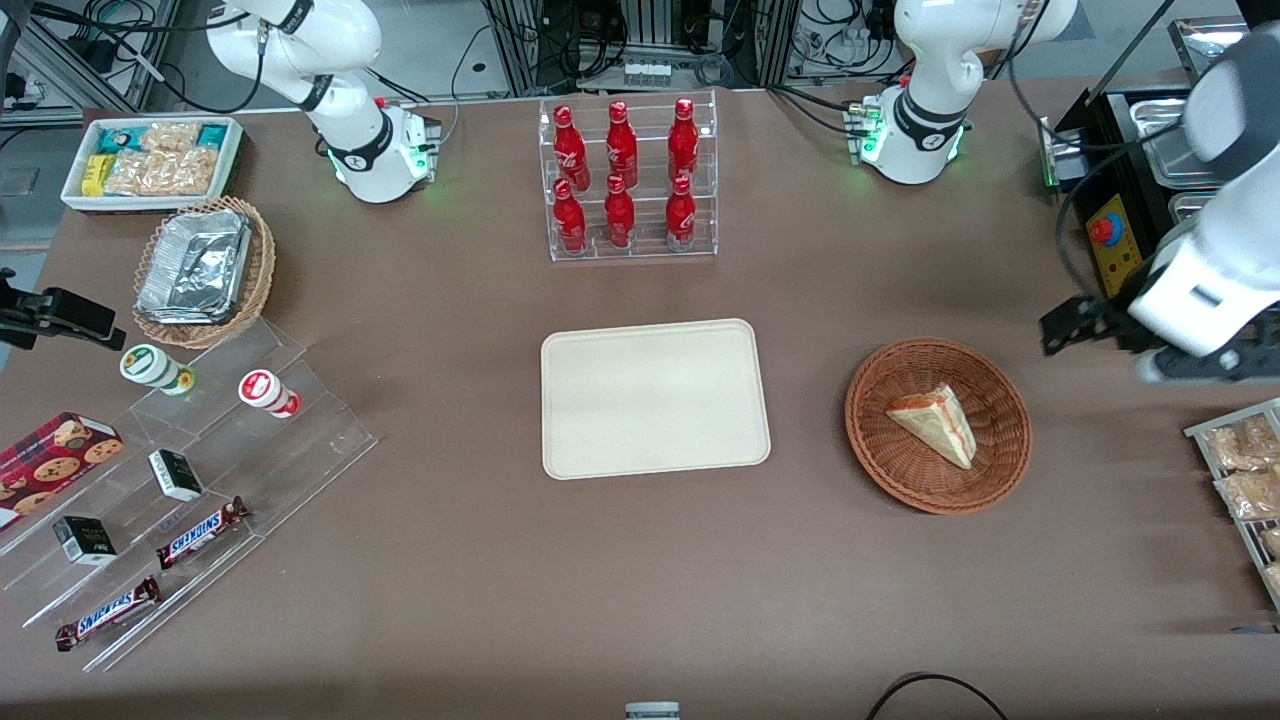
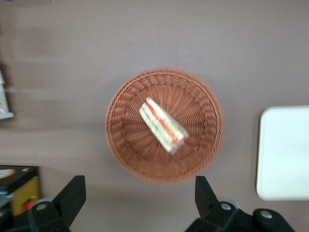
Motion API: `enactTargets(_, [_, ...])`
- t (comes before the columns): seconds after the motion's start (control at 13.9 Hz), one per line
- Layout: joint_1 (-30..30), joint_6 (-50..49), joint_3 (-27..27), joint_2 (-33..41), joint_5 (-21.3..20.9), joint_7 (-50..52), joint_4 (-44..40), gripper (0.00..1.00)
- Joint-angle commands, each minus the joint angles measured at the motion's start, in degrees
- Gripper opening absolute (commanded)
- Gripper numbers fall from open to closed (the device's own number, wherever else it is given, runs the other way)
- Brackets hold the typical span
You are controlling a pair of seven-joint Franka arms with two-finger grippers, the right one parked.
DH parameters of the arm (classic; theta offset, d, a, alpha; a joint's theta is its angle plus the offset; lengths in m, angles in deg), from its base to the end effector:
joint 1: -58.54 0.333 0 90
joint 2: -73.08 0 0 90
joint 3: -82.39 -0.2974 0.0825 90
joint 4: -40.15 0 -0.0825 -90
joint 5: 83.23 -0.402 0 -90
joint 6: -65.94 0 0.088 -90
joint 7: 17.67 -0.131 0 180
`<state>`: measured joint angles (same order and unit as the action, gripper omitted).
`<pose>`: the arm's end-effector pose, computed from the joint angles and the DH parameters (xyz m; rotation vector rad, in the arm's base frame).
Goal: Place sandwich from basket to tray
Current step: 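Move the left gripper over the sandwich in the wicker basket and lower it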
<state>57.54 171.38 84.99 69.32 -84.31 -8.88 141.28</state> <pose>0.5997 -0.0353 0.4707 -3.1246 -0.1341 -0.0176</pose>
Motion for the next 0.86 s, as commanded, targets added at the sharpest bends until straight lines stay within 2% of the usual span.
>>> enactTargets(0.0, [-1.5,13.1,0.3,1.7,0.4,13.7,11.4,1.0])
enactTargets(0.29, [-1.7,30.2,0.9,2.0,0.3,32.2,24.8,1.0])
enactTargets(0.5, [-1.8,33.9,2.2,-1.1,0.0,43.0,26.4,1.0])
enactTargets(0.79, [-2.2,38.9,2.5,-5.4,-0.1,48.3,27.5,1.0])
